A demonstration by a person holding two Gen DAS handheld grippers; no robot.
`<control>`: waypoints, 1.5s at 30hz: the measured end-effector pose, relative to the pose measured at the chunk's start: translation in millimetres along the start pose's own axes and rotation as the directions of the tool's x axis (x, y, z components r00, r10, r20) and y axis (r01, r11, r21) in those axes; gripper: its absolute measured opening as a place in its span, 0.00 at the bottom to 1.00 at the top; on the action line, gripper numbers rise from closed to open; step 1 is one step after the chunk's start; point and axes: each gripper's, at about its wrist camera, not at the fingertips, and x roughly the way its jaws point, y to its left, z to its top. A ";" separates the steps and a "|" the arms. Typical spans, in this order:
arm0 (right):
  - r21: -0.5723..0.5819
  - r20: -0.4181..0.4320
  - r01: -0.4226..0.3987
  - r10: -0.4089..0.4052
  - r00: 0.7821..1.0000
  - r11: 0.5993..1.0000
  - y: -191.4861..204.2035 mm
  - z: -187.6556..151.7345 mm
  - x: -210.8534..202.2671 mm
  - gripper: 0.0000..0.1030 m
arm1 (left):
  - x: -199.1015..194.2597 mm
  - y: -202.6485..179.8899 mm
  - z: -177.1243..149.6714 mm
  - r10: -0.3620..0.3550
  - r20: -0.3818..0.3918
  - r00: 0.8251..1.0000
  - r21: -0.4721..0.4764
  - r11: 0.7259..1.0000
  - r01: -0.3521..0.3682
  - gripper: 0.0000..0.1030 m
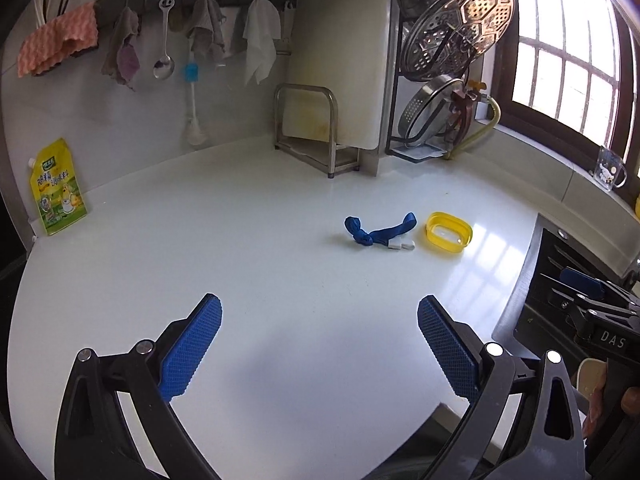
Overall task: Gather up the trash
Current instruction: 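Move both open tools back over the countertop toward the strap and lid, then lower the right tool around the yellow lid while the left tool closes on the blue strap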
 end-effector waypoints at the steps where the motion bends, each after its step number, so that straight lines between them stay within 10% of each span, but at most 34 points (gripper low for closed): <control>1: 0.001 -0.010 0.004 -0.004 1.000 1.000 -3.6 6.1 10.0 0.80 | 6.9 -0.4 3.3 0.005 -0.002 1.000 -0.002 1.000 -0.005 0.94; 19: 0.107 -0.203 0.033 -0.011 0.979 0.994 -23.8 50.2 142.1 0.80 | 84.4 -0.4 25.4 0.054 -0.025 0.998 0.008 0.999 -0.053 0.94; 45: 0.023 -0.190 0.105 -0.099 0.977 0.994 -9.0 65.7 172.9 0.66 | 92.3 -4.1 26.5 0.031 -0.037 0.999 -0.013 0.999 -0.031 0.94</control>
